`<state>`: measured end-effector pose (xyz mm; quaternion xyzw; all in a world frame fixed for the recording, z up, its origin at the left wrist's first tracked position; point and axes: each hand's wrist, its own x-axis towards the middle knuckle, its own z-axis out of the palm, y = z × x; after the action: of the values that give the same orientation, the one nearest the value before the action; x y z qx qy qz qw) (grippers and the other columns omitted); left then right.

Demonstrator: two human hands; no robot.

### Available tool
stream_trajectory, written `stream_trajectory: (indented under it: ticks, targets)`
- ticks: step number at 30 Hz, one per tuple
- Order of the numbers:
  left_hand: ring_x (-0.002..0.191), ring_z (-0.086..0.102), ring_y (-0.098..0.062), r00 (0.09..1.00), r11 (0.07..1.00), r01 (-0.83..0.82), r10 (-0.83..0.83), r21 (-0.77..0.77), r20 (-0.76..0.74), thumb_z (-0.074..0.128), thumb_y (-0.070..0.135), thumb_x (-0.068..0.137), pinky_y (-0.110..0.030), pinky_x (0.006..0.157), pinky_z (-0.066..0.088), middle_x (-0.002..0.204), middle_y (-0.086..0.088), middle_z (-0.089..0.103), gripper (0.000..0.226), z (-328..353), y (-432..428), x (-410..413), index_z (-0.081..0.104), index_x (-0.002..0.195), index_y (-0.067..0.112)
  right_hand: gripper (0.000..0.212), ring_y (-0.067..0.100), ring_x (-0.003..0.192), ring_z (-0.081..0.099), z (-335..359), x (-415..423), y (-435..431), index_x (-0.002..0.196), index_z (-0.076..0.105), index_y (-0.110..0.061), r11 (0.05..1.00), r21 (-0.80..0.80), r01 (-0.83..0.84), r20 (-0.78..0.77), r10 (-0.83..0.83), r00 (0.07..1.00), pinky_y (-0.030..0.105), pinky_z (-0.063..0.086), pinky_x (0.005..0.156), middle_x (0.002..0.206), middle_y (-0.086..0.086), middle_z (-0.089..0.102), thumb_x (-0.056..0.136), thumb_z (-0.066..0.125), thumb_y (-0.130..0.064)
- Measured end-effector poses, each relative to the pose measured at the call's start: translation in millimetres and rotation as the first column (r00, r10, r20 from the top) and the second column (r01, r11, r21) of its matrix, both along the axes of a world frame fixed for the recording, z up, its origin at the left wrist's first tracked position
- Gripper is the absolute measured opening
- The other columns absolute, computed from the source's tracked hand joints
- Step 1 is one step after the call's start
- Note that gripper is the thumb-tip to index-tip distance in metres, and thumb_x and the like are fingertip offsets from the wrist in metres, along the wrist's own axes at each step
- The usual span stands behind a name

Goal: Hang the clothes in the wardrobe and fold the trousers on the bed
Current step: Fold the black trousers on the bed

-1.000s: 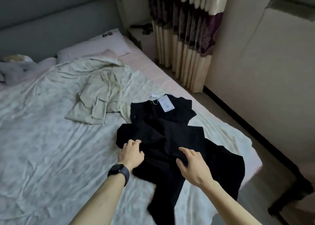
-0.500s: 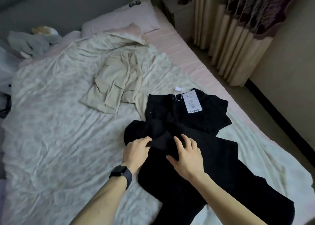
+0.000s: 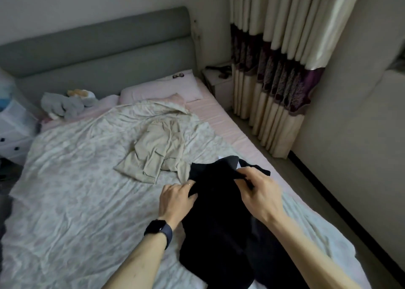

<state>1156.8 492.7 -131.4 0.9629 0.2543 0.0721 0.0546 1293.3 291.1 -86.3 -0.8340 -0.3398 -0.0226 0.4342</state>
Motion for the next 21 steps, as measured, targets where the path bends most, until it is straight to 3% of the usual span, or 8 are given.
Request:
stream_trajectory:
  ticks: [4,9,11,13,15,17,19,21]
  targets:
    - [0.083,0.069,-0.023,0.994,0.995,0.075,-0.08,0.071,0.08,0.066,0.047,0.088,-0.034,0.083,0.043,0.08,0.0,0.074,0.027,52,-1,11,0.071,0.112,0.035,0.021,0.004,0.086,0.061,41,-7,-31,0.102,0.062,-0.04,0.976,-0.005,0.218,-0.051,-0.218,0.975,0.025,0.047,0.069,0.092,-0.02,0.068,0.088,0.068,-0.026]
    - [0.087,0.068,-0.036,0.967,0.994,0.091,-0.074,-0.061,0.242,0.062,0.035,0.089,-0.037,0.067,0.05,0.093,-0.006,0.075,0.034,152,-11,9,0.066,0.122,0.043,0.008,0.011,0.075,0.061,71,-53,-64,0.095,0.06,-0.038,0.898,0.034,0.44,-0.056,-0.437,0.897,0.031,0.048,0.063,0.076,-0.019,0.064,0.088,0.064,-0.034]
    - [0.09,0.069,-0.024,0.927,0.959,0.149,-0.051,-0.24,0.372,0.063,0.022,0.084,-0.033,0.075,0.054,0.095,0.0,0.077,0.037,187,-16,4,0.072,0.114,0.042,0.006,0.007,0.065,0.058,67,-97,-73,0.09,0.06,-0.035,0.928,-0.012,0.373,-0.018,-0.373,0.928,0.028,0.044,0.057,0.067,-0.017,0.061,0.089,0.066,-0.038]
    - [0.082,0.065,0.002,0.895,0.889,0.293,-0.125,-0.353,0.428,0.061,0.017,0.079,-0.012,0.076,0.048,0.094,0.013,0.076,0.039,206,-31,-10,0.074,0.103,0.045,0.014,0.007,0.059,0.055,53,-147,-80,0.086,0.058,-0.03,0.96,-0.091,0.265,-0.031,-0.269,0.963,0.029,0.045,0.053,0.062,-0.013,0.059,0.09,0.063,-0.043]
    - [0.08,0.062,0.007,0.899,0.854,0.37,-0.229,-0.367,0.373,0.057,0.022,0.074,-0.004,0.072,0.044,0.093,0.02,0.075,0.044,195,-48,-31,0.069,0.1,0.055,0.028,0.012,0.059,0.054,30,-184,-85,0.082,0.05,-0.025,0.952,-0.21,0.222,-0.105,-0.247,0.963,0.033,0.045,0.053,0.064,-0.01,0.059,0.086,0.054,-0.053]
    - [0.085,0.066,0.0,0.927,0.851,0.371,-0.318,-0.372,0.197,0.05,0.025,0.068,-0.017,0.078,0.052,0.093,0.023,0.074,0.054,150,-62,-66,0.058,0.104,0.064,0.034,0.016,0.06,0.051,-2,-219,-96,0.079,0.043,-0.024,0.905,-0.386,0.177,-0.207,-0.272,0.94,0.033,0.042,0.055,0.067,-0.007,0.058,0.081,0.048,-0.057]
    - [0.096,0.067,-0.006,0.932,0.855,0.312,-0.361,-0.414,-0.043,0.052,0.019,0.07,-0.023,0.084,0.053,0.099,0.02,0.075,0.055,82,-71,-114,0.064,0.106,0.058,0.031,0.015,0.07,0.057,-43,-257,-109,0.078,0.047,-0.024,0.829,-0.559,-0.002,-0.347,-0.231,0.909,0.032,0.041,0.062,0.073,-0.005,0.062,0.083,0.05,-0.054]
    - [0.105,0.067,-0.014,0.899,0.861,0.229,-0.366,-0.454,-0.241,0.053,0.009,0.076,-0.027,0.088,0.051,0.105,0.013,0.076,0.051,14,-72,-165,0.072,0.107,0.045,0.021,0.015,0.091,0.063,-85,-294,-120,0.088,0.062,-0.024,0.767,-0.614,-0.186,-0.495,-0.19,0.848,0.026,0.042,0.07,0.085,-0.01,0.065,0.088,0.055,-0.044]
